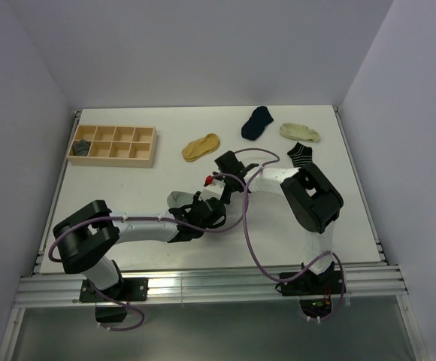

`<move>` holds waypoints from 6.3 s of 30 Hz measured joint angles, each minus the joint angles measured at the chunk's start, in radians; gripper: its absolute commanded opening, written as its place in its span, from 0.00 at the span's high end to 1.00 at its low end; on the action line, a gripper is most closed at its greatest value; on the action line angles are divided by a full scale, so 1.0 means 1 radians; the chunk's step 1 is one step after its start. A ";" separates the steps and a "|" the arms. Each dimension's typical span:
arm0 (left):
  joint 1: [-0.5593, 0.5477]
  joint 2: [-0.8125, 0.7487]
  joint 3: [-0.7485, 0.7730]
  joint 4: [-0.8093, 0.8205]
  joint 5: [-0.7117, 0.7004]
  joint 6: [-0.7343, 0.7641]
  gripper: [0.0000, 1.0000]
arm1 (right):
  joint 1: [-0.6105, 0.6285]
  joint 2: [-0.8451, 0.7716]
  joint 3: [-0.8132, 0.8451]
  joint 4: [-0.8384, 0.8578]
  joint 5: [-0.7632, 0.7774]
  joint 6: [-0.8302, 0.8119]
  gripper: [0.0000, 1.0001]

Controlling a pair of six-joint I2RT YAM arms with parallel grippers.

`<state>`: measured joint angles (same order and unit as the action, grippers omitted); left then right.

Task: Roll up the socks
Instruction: Roll the sock at the center of the board.

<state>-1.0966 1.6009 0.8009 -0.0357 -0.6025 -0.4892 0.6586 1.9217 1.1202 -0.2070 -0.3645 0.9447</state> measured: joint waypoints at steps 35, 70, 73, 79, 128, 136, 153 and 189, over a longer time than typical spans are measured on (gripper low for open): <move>-0.008 0.122 0.030 0.013 -0.050 0.038 1.00 | -0.024 0.000 -0.014 0.018 -0.050 0.000 0.89; 0.543 -0.027 -0.303 0.414 0.924 -0.502 1.00 | 0.016 -0.167 -0.156 0.132 0.051 -0.010 0.76; 0.553 -0.023 -0.309 0.425 0.938 -0.518 1.00 | 0.032 -0.150 -0.155 0.141 0.040 -0.003 0.79; 0.566 -0.010 -0.315 0.447 0.964 -0.533 1.00 | 0.039 -0.113 -0.124 0.140 0.034 0.000 0.81; -0.047 -0.042 -0.037 -0.031 -0.072 0.014 0.62 | 0.039 0.012 0.047 -0.071 0.045 -0.031 0.85; -0.047 -0.005 -0.033 -0.024 -0.113 0.056 0.61 | 0.037 0.013 0.053 -0.077 0.042 -0.031 0.85; -0.039 0.116 -0.009 0.025 -0.169 0.076 0.69 | 0.029 0.013 0.056 -0.085 0.030 -0.030 0.85; 0.426 0.066 -0.044 0.154 0.793 -0.257 1.00 | -0.056 -0.221 -0.128 0.027 0.064 -0.079 0.72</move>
<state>-0.6701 1.6669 0.7570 0.1188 0.1905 -0.7467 0.6025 1.7004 0.9920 -0.1795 -0.3004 0.8658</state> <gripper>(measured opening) 0.014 0.292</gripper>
